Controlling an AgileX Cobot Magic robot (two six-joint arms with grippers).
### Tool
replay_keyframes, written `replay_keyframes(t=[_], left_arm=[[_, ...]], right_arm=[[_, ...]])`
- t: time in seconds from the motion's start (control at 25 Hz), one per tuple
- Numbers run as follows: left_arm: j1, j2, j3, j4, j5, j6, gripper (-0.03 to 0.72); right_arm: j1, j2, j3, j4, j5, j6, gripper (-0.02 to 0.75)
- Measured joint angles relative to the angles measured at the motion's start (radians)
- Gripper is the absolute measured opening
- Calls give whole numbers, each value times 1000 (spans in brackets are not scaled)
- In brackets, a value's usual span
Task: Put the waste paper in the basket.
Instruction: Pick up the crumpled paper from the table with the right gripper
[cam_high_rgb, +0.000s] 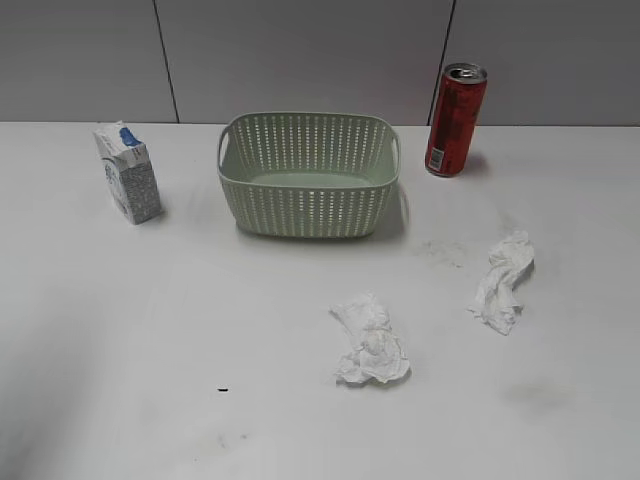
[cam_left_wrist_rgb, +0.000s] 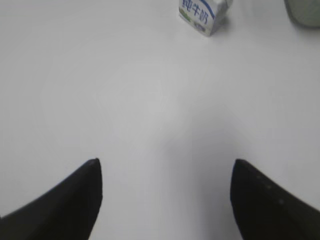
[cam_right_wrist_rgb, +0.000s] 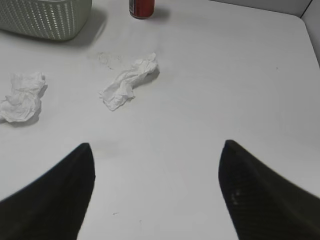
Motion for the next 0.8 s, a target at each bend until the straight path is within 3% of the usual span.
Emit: replay_keyframes(t=[0.28, 0.44, 0.8], left_arm=[[0, -374, 336, -4, -106, 0, 590], [0, -580, 507, -4, -127, -1, 590], [0, -1010, 734, -15, -129, -2, 590]], right_arm=[[0, 295, -41, 24, -184, 1, 585], [0, 487, -93, 32, -215, 1, 585], [0, 917, -261, 50, -230, 0, 585]])
